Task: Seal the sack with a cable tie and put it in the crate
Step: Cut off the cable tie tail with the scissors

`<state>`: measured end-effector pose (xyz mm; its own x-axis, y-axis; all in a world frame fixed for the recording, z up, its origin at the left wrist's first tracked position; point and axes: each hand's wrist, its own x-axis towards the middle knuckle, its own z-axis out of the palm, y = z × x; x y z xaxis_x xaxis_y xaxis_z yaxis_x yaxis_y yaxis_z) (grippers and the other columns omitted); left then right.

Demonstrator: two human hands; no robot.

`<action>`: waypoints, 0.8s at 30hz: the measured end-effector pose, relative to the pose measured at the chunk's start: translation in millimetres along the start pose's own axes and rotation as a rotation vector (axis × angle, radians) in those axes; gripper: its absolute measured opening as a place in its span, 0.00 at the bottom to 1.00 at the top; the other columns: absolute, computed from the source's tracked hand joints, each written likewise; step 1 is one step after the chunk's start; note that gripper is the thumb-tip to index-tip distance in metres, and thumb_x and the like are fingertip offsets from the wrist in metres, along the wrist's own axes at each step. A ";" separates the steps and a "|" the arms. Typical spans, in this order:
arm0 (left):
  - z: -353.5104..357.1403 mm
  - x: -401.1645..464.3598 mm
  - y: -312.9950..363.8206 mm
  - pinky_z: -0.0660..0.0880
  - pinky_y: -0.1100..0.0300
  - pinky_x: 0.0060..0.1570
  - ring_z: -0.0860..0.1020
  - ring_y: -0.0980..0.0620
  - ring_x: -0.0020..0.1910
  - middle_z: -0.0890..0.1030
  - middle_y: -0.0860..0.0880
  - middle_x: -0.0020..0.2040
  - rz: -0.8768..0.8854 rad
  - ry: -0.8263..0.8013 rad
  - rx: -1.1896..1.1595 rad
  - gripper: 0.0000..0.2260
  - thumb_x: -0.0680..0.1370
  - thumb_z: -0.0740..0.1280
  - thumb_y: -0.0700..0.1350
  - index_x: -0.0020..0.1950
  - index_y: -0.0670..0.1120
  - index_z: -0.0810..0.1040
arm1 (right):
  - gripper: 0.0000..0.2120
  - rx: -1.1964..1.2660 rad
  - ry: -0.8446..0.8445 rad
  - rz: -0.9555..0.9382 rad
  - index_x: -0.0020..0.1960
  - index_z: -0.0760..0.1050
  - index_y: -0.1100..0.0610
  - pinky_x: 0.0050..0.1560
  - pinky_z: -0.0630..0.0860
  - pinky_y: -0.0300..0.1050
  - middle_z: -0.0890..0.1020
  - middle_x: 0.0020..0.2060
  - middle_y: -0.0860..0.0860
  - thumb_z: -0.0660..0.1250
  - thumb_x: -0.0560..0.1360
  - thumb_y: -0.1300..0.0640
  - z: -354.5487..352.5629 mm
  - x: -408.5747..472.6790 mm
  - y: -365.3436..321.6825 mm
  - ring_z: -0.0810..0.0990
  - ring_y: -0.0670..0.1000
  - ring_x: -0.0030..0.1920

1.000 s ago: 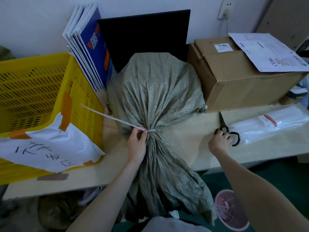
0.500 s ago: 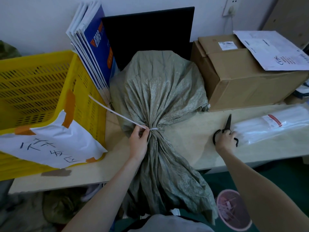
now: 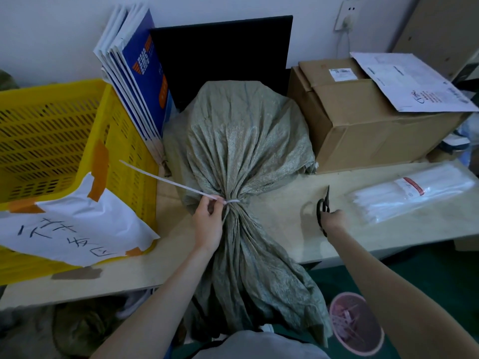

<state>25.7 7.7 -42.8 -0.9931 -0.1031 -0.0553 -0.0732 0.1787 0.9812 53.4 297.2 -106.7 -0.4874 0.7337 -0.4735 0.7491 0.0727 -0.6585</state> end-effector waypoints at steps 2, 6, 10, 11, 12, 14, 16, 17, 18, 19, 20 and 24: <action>-1.5 -2.4 2.5 0.71 0.70 0.41 0.77 0.61 0.40 0.80 0.48 0.43 0.034 0.006 0.000 0.06 0.80 0.62 0.42 0.47 0.43 0.76 | 0.08 0.123 0.040 -0.023 0.46 0.74 0.68 0.34 0.71 0.49 0.77 0.37 0.62 0.62 0.76 0.62 6.3 -16.5 -3.4 0.77 0.59 0.37; -6.3 -4.0 3.9 0.70 0.71 0.39 0.75 0.63 0.37 0.80 0.49 0.42 0.062 0.035 0.001 0.07 0.81 0.61 0.43 0.48 0.43 0.76 | 0.03 0.443 -0.016 -0.125 0.49 0.69 0.61 0.38 0.72 0.53 0.78 0.44 0.63 0.60 0.76 0.65 13.9 -56.6 -13.0 0.78 0.62 0.41; -14.5 -1.3 6.2 0.72 0.64 0.42 0.77 0.55 0.40 0.81 0.48 0.42 0.054 0.058 -0.034 0.05 0.80 0.62 0.43 0.46 0.47 0.76 | 0.06 0.641 -0.278 -0.325 0.49 0.68 0.58 0.32 0.66 0.46 0.72 0.32 0.52 0.64 0.78 0.58 5.5 -106.0 -30.5 0.69 0.51 0.30; -16.9 -0.8 7.6 0.72 0.62 0.42 0.77 0.53 0.40 0.80 0.47 0.41 0.054 0.063 -0.045 0.06 0.80 0.63 0.43 0.45 0.48 0.76 | 0.07 0.659 -0.368 -0.367 0.48 0.69 0.59 0.29 0.63 0.43 0.69 0.28 0.51 0.65 0.77 0.56 3.7 -117.3 -34.8 0.66 0.50 0.27; -18.9 -0.5 9.3 0.72 0.61 0.42 0.76 0.51 0.41 0.79 0.46 0.41 0.052 0.067 -0.053 0.06 0.80 0.63 0.42 0.44 0.50 0.76 | 0.09 0.662 -0.456 -0.394 0.48 0.70 0.59 0.27 0.61 0.43 0.67 0.26 0.50 0.65 0.77 0.54 2.3 -127.4 -38.7 0.64 0.49 0.25; -22.5 0.0 13.3 0.72 0.59 0.43 0.76 0.51 0.42 0.79 0.47 0.40 0.046 0.081 -0.069 0.08 0.79 0.64 0.41 0.42 0.51 0.77 | 0.13 0.660 -0.638 -0.400 0.45 0.71 0.58 0.28 0.57 0.44 0.67 0.24 0.49 0.65 0.75 0.48 3.8 -141.9 -43.2 0.63 0.49 0.24; -27.1 0.8 15.4 0.73 0.57 0.44 0.77 0.49 0.42 0.80 0.47 0.40 0.041 0.096 -0.070 0.08 0.79 0.65 0.41 0.42 0.52 0.78 | 0.17 0.699 -0.859 -0.333 0.40 0.69 0.57 0.28 0.56 0.44 0.64 0.25 0.49 0.66 0.73 0.43 9.7 -152.0 -43.8 0.61 0.48 0.24; -29.9 1.2 16.2 0.73 0.56 0.45 0.77 0.48 0.43 0.80 0.46 0.40 0.042 0.102 -0.067 0.08 0.78 0.65 0.41 0.42 0.52 0.78 | 0.20 0.739 -0.970 -0.272 0.39 0.68 0.57 0.28 0.55 0.43 0.63 0.26 0.50 0.67 0.72 0.41 12.3 -156.5 -43.7 0.61 0.47 0.24; -33.7 1.4 17.6 0.74 0.54 0.46 0.77 0.48 0.43 0.80 0.46 0.41 0.045 0.112 -0.064 0.08 0.78 0.66 0.41 0.42 0.52 0.78 | 0.22 0.786 -1.069 -0.195 0.38 0.69 0.57 0.28 0.56 0.42 0.62 0.28 0.50 0.69 0.70 0.39 15.2 -160.4 -43.4 0.62 0.47 0.26; -37.4 1.8 19.0 0.75 0.53 0.47 0.77 0.48 0.43 0.80 0.47 0.40 0.050 0.122 -0.061 0.08 0.78 0.66 0.42 0.42 0.53 0.79 | 0.23 0.833 -1.154 -0.113 0.39 0.70 0.58 0.28 0.58 0.41 0.64 0.30 0.51 0.70 0.68 0.38 17.2 -163.0 -42.2 0.63 0.47 0.27; -40.5 1.5 21.5 0.75 0.52 0.47 0.77 0.49 0.43 0.81 0.48 0.40 0.052 0.130 -0.058 0.08 0.78 0.66 0.42 0.42 0.53 0.79 | 0.25 0.865 -1.229 -0.040 0.41 0.70 0.59 0.29 0.60 0.41 0.66 0.31 0.51 0.71 0.67 0.38 18.2 -164.8 -40.2 0.64 0.48 0.28; -52.7 -3.3 33.0 0.73 0.57 0.45 0.76 0.56 0.40 0.80 0.52 0.38 0.072 0.147 -0.071 0.09 0.77 0.66 0.40 0.41 0.53 0.79 | 0.29 0.792 -1.448 0.075 0.44 0.69 0.60 0.31 0.61 0.40 0.67 0.33 0.51 0.71 0.65 0.35 20.2 -171.5 -27.8 0.65 0.48 0.30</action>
<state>31.4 -37.6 -0.5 -0.9711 -0.2357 0.0380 0.0093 0.1218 0.9925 107.1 155.7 -19.0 -0.7907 -0.5126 -0.3346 0.6093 -0.6060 -0.5114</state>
